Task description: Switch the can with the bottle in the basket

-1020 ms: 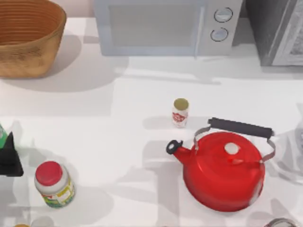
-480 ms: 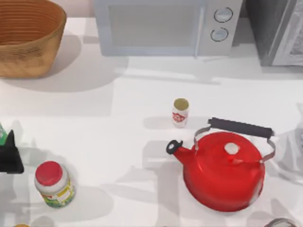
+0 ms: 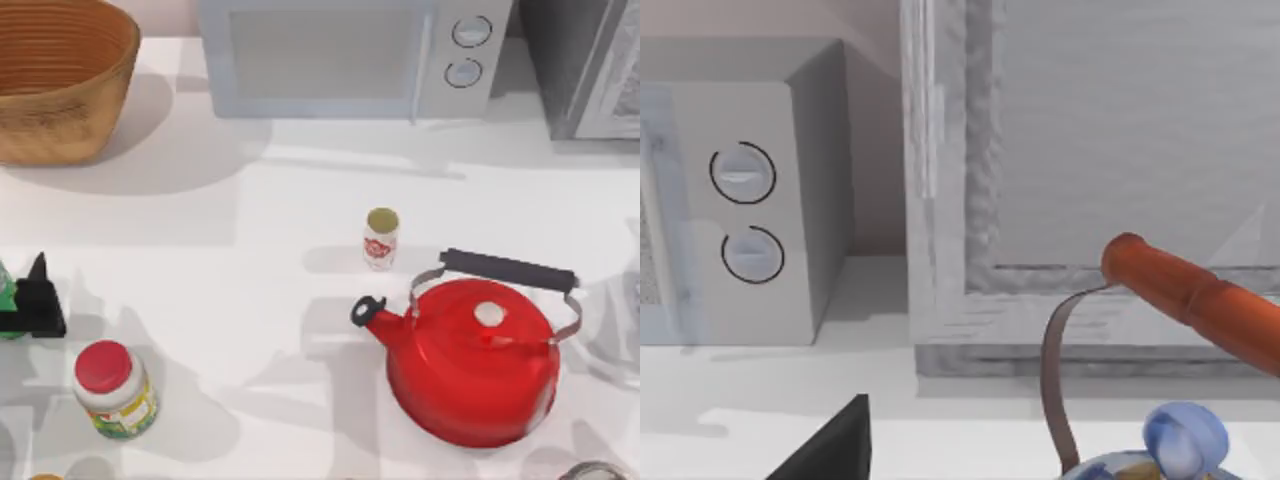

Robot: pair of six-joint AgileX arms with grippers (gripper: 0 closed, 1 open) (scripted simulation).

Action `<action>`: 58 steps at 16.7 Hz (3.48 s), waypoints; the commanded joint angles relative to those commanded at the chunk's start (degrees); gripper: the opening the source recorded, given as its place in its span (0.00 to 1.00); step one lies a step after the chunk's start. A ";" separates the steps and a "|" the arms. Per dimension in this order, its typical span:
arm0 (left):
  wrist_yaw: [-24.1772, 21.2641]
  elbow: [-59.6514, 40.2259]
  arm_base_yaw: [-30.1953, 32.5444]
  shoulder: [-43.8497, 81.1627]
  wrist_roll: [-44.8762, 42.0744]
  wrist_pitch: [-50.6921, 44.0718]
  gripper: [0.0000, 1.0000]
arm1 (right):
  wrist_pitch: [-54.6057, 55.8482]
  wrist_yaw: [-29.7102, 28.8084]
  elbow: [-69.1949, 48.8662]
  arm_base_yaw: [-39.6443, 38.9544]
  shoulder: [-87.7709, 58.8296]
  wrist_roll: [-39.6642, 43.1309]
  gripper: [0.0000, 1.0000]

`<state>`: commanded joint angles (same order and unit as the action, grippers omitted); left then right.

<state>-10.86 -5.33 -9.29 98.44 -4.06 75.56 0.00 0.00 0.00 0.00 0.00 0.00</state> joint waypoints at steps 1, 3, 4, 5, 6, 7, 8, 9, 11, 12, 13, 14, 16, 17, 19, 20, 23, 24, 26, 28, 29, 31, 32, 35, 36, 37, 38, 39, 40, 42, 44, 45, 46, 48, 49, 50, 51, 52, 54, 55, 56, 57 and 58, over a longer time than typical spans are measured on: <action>0.20 -0.46 0.24 1.83 0.06 1.35 1.00 | 0.00 0.00 0.00 0.00 0.00 0.00 1.00; 0.41 -1.03 0.50 4.96 0.14 3.89 1.00 | 0.00 0.00 0.00 0.00 0.00 0.00 1.00; 0.44 -1.16 0.52 6.17 0.15 4.95 1.00 | 0.00 0.00 0.00 0.00 0.00 0.00 1.00; 0.44 -1.23 0.51 7.10 0.15 5.80 1.00 | 0.00 0.00 0.00 0.00 0.00 0.00 1.00; 0.42 -1.26 0.47 7.68 0.14 6.34 1.00 | 0.00 0.00 0.00 0.00 0.00 0.00 1.00; 0.41 -1.27 0.46 7.91 0.14 6.56 1.00 | 0.00 0.00 0.00 0.00 0.00 0.00 1.00; 0.41 -1.27 0.46 7.91 0.14 6.56 1.00 | 0.00 0.00 0.00 0.00 0.00 0.00 1.00; 0.41 -1.27 0.46 7.91 0.14 6.56 1.00 | 0.00 0.00 0.00 0.00 0.00 0.00 1.00; 0.41 -1.27 0.46 7.91 0.14 6.56 1.00 | 0.00 0.00 0.00 0.00 0.00 0.00 1.00; 0.41 -1.27 0.46 7.91 0.14 6.56 0.92 | 0.00 0.00 0.00 0.00 0.00 0.00 1.00; 0.41 -1.27 0.46 7.91 0.14 6.56 0.85 | 0.00 0.00 0.00 0.00 0.00 0.00 1.00; 0.41 -1.27 0.46 7.91 0.14 6.56 0.77 | 0.00 0.00 0.00 0.00 0.00 0.00 1.00; 0.41 -1.27 0.46 7.91 0.14 6.56 0.62 | 0.00 0.00 0.00 0.00 0.00 0.00 1.00; 0.41 -1.27 0.46 7.91 0.14 6.56 0.55 | 0.00 0.00 0.00 0.00 0.00 0.00 1.00; 0.41 -1.27 0.46 7.91 0.14 6.56 0.40 | 0.00 0.00 0.00 0.00 0.00 0.00 1.00; 0.41 -1.27 0.46 7.91 0.14 6.56 0.32 | 0.00 0.00 0.00 0.00 0.00 0.00 1.00; 0.41 -1.27 0.46 7.91 0.14 6.56 0.10 | 0.00 0.00 0.00 0.00 0.00 0.00 1.00; 0.41 -1.27 0.46 7.91 0.14 6.56 0.02 | 0.00 0.00 0.00 0.00 0.00 0.00 1.00; 0.41 -1.27 0.46 7.91 0.14 6.56 0.00 | 0.00 0.00 0.00 0.00 0.00 0.00 1.00; 0.41 -1.27 0.46 7.91 0.14 6.56 0.00 | 0.00 0.00 0.00 0.00 0.00 0.00 1.00; 0.41 -1.27 0.46 7.91 0.14 6.56 0.00 | 0.00 0.00 0.00 0.00 0.00 0.00 1.00; 0.41 -1.27 0.46 7.91 0.14 6.56 0.00 | 0.00 0.00 0.00 0.00 0.00 0.00 1.00; 0.41 -1.27 0.46 7.91 0.14 6.56 0.00 | 0.00 0.00 0.00 0.00 0.00 0.00 1.00; 0.64 -1.50 0.45 7.92 0.11 6.17 0.00 | 0.00 0.00 0.00 0.00 0.00 0.00 1.00; 1.10 -2.20 0.31 7.83 0.11 5.44 0.00 | 0.00 0.00 0.00 0.00 0.00 0.00 1.00; 1.76 -3.41 -0.02 7.49 0.04 4.32 0.00 | 0.00 0.00 0.00 0.00 0.00 0.00 1.00; 2.56 -5.14 -0.55 6.82 -0.09 2.79 0.00 | 0.00 0.00 0.00 0.00 0.00 0.00 1.00; 3.48 -7.36 -1.29 5.83 -0.27 0.82 0.00 | 0.00 0.00 0.00 0.00 0.00 0.00 1.00; 4.49 -9.97 -2.18 4.57 -0.47 -1.65 0.00 | 0.00 0.00 0.00 0.00 0.00 0.00 1.00; 6.61 -16.24 -4.25 1.80 -0.85 -8.12 0.00 | 0.00 0.00 0.00 0.00 0.00 0.00 1.00; 8.45 -24.06 -5.97 -0.99 -1.07 -16.37 0.00 | 0.00 0.00 0.00 0.00 0.00 0.00 1.00; 9.12 -28.44 -6.46 -2.34 -1.11 -20.98 0.00 | 0.00 0.00 0.00 0.00 0.00 0.00 1.00; 9.59 -32.98 -6.63 -3.50 -1.09 -25.83 0.00 | 0.00 0.00 0.00 0.00 0.00 0.00 1.00; 9.84 -42.12 -5.89 -4.79 -0.87 -36.00 0.00 | 0.00 0.00 0.00 0.00 0.00 0.00 1.00; 9.64 -46.56 -5.08 -4.89 -0.68 -41.09 0.00 | 0.00 0.00 0.00 0.00 0.00 0.00 1.00; 9.27 -50.84 -4.13 -4.75 -0.47 -46.10 0.00 | 0.00 0.00 0.00 0.00 0.00 0.00 1.00; 8.78 -54.88 -3.13 -4.44 -0.26 -50.97 0.00 | 0.00 0.00 0.00 0.00 0.00 0.00 1.00; 8.19 -58.62 -2.12 -4.06 -0.07 -55.62 0.00 | 0.00 0.00 0.00 0.00 0.00 0.00 1.00; 6.84 -65.12 -0.24 -3.23 0.27 -64.03 0.00 | 0.00 0.00 0.00 0.00 0.00 0.00 1.00; 6.14 -67.89 0.62 -2.77 0.44 -67.56 0.00 | 0.00 0.00 0.00 0.00 0.00 0.00 1.00; 5.46 -70.29 1.44 -2.28 0.60 -70.53 0.00 | 0.00 0.00 0.00 0.00 0.00 0.00 1.00; 4.84 -72.30 2.19 -1.81 0.74 -72.90 0.00 | 0.00 0.00 0.00 0.00 0.00 0.00 1.00; 4.33 -73.90 2.80 -1.44 0.86 -74.67 0.00 | 0.00 0.00 0.00 0.00 0.00 0.00 1.00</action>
<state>-6.54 -79.22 -6.48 97.01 -3.20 0.88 0.00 0.00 0.00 0.00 0.00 0.00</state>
